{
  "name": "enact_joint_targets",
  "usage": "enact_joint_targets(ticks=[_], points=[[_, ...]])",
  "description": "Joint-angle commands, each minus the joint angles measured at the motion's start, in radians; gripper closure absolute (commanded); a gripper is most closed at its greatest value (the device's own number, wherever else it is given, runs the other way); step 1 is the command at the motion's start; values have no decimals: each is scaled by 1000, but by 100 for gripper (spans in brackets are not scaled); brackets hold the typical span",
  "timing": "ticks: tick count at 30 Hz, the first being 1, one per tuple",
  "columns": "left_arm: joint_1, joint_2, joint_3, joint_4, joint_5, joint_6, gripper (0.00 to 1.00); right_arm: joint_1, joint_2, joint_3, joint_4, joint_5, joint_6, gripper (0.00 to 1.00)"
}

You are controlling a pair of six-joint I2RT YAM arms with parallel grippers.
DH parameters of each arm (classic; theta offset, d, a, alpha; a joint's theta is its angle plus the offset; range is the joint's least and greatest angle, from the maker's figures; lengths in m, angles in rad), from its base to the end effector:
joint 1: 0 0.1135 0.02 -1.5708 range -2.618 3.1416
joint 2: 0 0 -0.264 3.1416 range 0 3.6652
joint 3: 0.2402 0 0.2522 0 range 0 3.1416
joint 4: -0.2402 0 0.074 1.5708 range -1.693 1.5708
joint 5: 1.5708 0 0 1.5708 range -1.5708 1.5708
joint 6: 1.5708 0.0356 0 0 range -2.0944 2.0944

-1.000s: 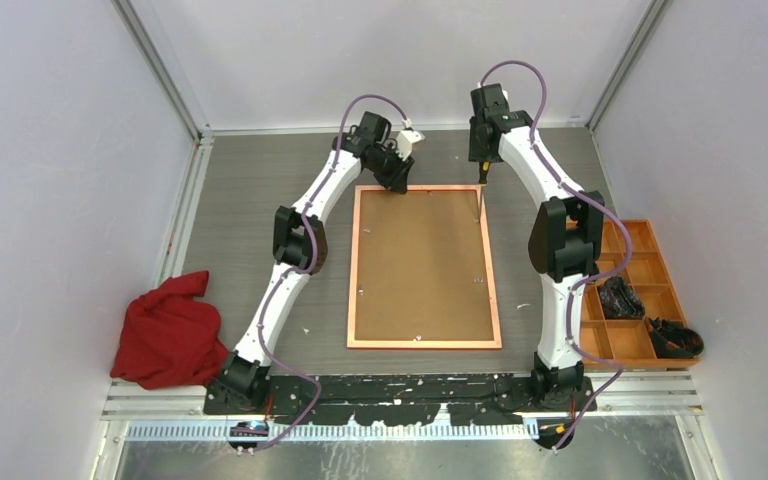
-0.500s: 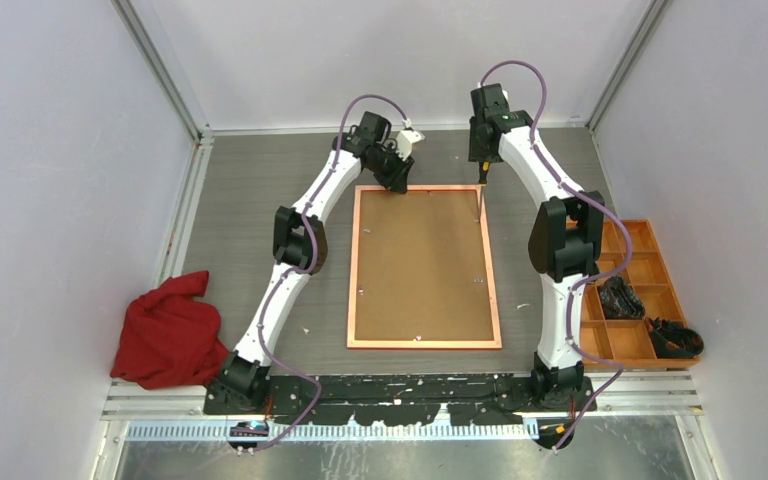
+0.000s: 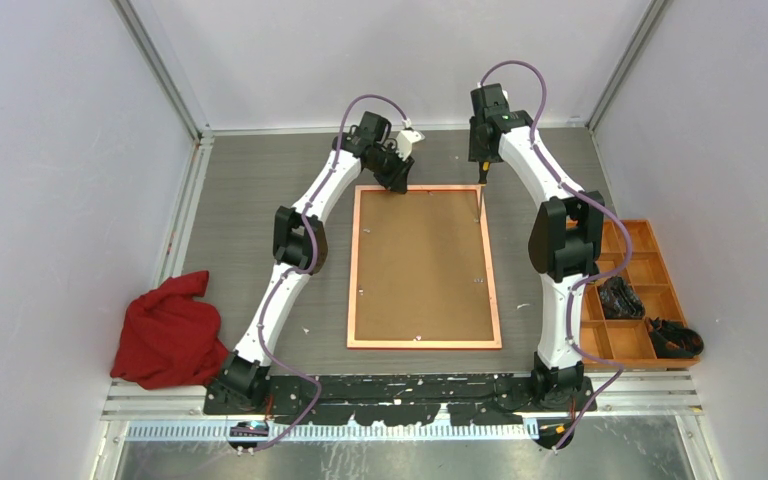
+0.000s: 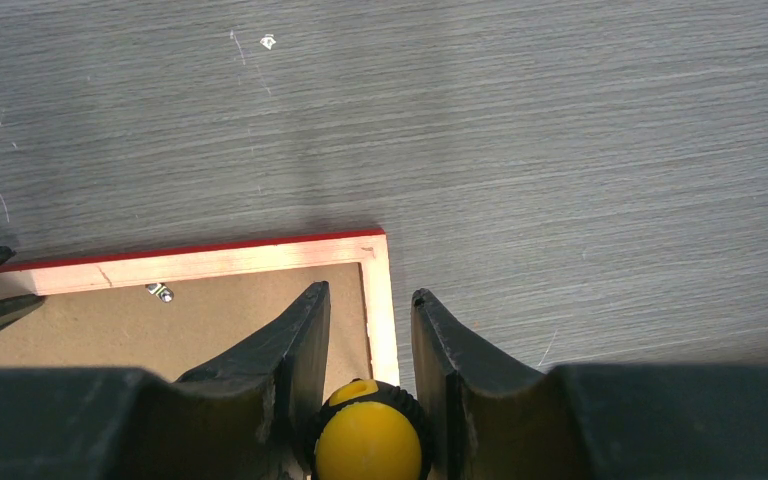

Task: Take the photo out of the frame
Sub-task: Release the photo frame item from the photo frame.

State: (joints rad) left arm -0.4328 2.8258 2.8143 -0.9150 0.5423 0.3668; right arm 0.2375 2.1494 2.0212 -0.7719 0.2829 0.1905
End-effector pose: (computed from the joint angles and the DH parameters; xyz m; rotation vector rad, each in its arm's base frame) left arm 0.5182 -0.2597 0.1691 1.1536 2.1508 -0.7020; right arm 0.4710 0.1038 0.2780 0.0634 2.4276 -0.1580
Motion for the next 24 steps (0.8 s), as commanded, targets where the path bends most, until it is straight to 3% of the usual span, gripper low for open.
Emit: enact_joint_targets(ticks=[1,24], points=[[0,35,28,-30,-60,-32,76,1,-9,14,-18,-16,13,99],[2,35,27,-27,-62,-35,77,0,7,13,-33,-46,21,99]])
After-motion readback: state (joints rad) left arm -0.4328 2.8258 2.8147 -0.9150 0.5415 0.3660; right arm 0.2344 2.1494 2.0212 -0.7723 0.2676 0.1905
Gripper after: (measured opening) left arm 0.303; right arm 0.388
